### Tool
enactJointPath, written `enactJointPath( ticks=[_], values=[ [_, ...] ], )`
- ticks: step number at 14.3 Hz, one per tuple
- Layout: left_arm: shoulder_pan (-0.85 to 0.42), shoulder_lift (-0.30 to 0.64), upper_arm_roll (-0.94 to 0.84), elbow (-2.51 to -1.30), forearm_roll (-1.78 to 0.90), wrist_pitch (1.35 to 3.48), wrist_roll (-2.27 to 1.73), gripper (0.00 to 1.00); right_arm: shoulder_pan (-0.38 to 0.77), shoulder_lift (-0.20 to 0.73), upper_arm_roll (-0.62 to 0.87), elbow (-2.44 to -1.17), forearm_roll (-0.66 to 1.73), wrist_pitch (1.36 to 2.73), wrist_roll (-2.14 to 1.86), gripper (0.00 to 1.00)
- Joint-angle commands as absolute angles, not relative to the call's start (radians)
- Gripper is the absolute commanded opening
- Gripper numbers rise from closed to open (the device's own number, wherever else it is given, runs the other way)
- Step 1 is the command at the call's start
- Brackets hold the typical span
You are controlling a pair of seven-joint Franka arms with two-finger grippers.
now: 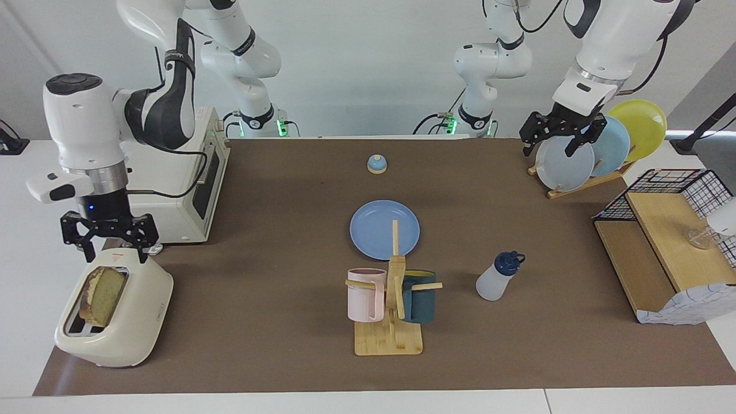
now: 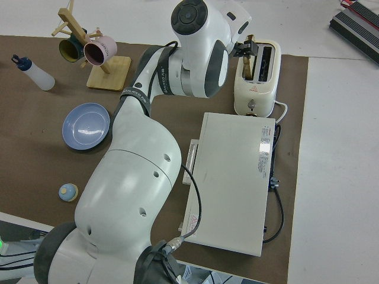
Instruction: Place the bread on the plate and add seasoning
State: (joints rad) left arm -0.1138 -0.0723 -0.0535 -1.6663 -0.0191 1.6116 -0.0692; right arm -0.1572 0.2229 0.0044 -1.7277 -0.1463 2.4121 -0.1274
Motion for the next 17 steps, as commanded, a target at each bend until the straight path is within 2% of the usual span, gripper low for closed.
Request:
enactJointPath(
  ticks=[1, 2, 5, 6, 8, 9, 10, 11, 15, 17],
  values=[
    [-0.123, -0.124, -0.049, -1.761, -0.025, 1.702, -0.077, 1.0, -0.193, 0.248, 0.015, -1.72, -0.172, 2.454, -0.15, 0.99],
    [-0.124, -0.139, -0.051, -1.796, -0.025, 1.742, -0.08, 1.0, -0.195, 0.258, 0.015, -1.718, -0.179, 2.473, -0.15, 0.99],
    [-0.163, -0.187, -0.051, -1.902, -0.025, 1.87, -0.158, 1.0, -0.195, 0.278, 0.014, -1.718, -0.187, 2.519, -0.15, 0.84],
    [-0.175, -0.204, -0.051, -1.942, -0.025, 1.914, -0.178, 1.0, -0.187, 0.279, 0.014, -1.707, -0.195, 2.52, -0.149, 0.76],
    [-0.179, -0.247, -0.051, -2.035, -0.025, 2.011, -0.198, 1.0, -0.183, 0.301, 0.015, -1.674, -0.213, 2.522, -0.15, 0.66],
    [-0.189, -0.27, -0.051, -2.086, -0.025, 2.06, -0.198, 1.0, -0.187, 0.322, 0.015, -1.651, -0.238, 2.52, -0.153, 0.57],
    [-0.189, -0.285, -0.051, -2.124, -0.025, 2.101, -0.198, 1.0, -0.192, 0.337, 0.017, -1.625, -0.261, 2.501, -0.159, 0.4],
    [-0.189, -0.296, -0.054, -2.153, -0.025, 2.136, -0.198, 1.0, -0.192, 0.341, 0.017, -1.615, -0.27, 2.494, -0.199, 0.05],
    [-0.189, -0.307, -0.08, -2.226, -0.021, 2.256, -0.241, 1.0, -0.196, 0.339, 0.017, -1.625, -0.273, 2.481, -0.255, 0.0],
    [-0.189, -0.314, -0.081, -2.29, -0.02, 2.336, -0.241, 1.0, -0.178, 0.33, 0.015, -1.597, -0.276, 2.412, -0.258, 0.0]
  ],
)
